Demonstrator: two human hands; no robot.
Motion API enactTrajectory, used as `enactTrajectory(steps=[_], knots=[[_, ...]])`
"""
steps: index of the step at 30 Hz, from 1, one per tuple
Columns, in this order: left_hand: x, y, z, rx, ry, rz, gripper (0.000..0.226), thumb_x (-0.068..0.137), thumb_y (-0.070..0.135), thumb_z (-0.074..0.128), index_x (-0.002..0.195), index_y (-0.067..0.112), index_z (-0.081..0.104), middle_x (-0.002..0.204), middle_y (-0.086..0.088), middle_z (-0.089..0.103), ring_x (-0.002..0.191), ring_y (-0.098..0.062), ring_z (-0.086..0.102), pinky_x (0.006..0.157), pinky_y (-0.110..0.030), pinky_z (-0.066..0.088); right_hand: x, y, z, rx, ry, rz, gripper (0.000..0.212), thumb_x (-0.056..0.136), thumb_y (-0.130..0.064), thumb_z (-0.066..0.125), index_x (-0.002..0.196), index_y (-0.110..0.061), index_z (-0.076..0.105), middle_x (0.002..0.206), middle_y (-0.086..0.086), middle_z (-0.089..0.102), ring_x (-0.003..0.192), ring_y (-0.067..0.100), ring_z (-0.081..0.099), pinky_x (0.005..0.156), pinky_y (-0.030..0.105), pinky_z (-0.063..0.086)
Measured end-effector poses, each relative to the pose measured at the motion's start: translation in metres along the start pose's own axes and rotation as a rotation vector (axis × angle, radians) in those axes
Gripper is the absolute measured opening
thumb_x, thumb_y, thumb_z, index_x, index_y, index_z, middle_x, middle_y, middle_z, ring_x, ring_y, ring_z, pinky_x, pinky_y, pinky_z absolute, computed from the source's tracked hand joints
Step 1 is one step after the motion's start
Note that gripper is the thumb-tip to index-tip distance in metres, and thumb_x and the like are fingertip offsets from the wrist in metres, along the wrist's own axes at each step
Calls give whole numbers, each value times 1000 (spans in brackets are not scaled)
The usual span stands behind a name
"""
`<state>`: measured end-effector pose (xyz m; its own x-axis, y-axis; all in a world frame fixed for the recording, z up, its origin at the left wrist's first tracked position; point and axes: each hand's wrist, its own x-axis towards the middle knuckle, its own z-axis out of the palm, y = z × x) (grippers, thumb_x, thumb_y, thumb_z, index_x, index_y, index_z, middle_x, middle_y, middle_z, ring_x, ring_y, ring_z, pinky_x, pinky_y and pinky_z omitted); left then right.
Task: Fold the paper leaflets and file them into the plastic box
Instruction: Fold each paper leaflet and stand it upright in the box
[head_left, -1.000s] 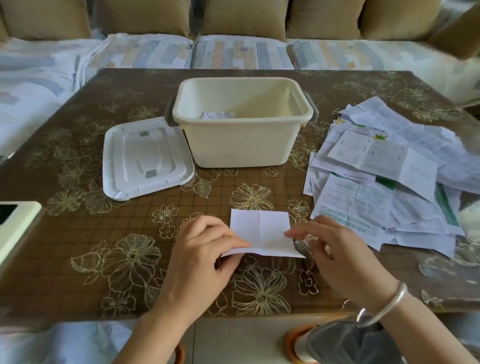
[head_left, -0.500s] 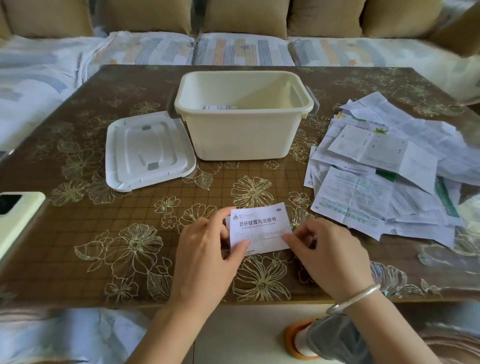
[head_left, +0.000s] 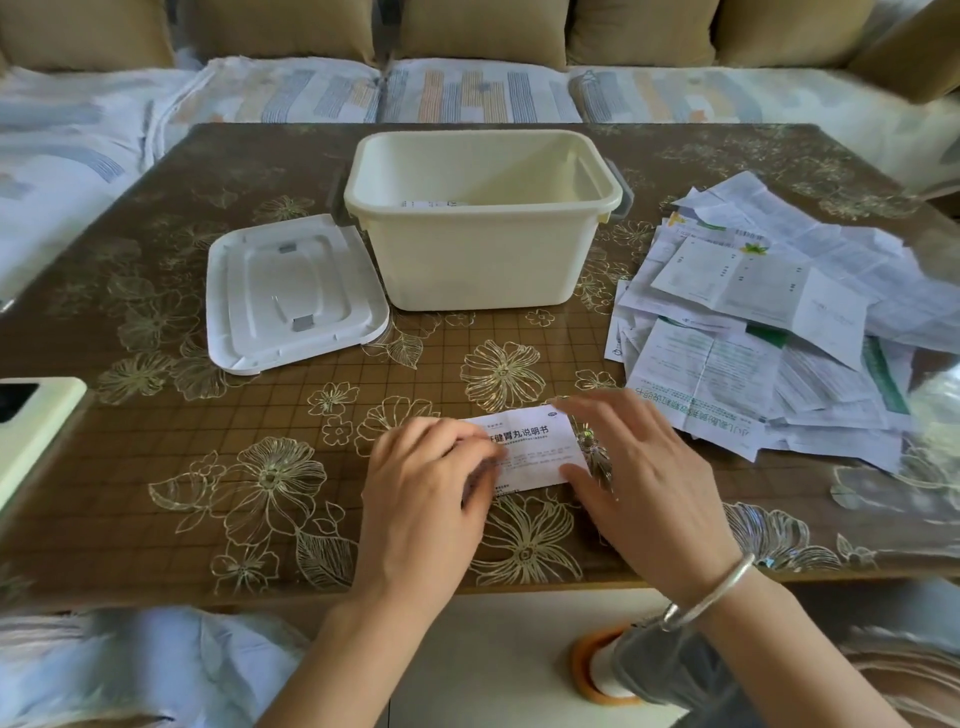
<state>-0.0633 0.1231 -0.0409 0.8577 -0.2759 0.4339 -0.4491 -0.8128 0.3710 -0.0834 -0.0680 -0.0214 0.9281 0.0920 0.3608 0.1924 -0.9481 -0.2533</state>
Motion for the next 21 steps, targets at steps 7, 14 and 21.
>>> enactTrajectory(steps=[7, 14, 21], knots=[[1, -9, -1, -92, -11, 14, 14, 87, 23, 69, 99, 28, 75, 102, 20, 66, 98, -7, 57, 89, -30, 43, 8, 4, 9, 117, -124, -313, 34, 85, -48, 51, 104, -27, 70, 114, -13, 66, 110, 11, 60, 85, 35, 53], [1, -10, -2, -140, -14, 22, 41, 81, 60, 57, 98, 27, 74, 103, 19, 65, 98, -5, 55, 89, -27, 40, 13, 10, 8, 130, -67, -399, 19, 90, -34, 58, 94, -23, 73, 105, -11, 71, 99, 9, 66, 75, 32, 55], [-1, -9, -1, -199, 85, -10, 24, 86, 44, 58, 86, 27, 75, 89, 20, 68, 87, -7, 59, 80, -29, 45, 17, -1, 13, 140, 66, -269, 22, 93, -31, 52, 83, -18, 66, 72, -9, 65, 67, 10, 58, 56, 24, 45]])
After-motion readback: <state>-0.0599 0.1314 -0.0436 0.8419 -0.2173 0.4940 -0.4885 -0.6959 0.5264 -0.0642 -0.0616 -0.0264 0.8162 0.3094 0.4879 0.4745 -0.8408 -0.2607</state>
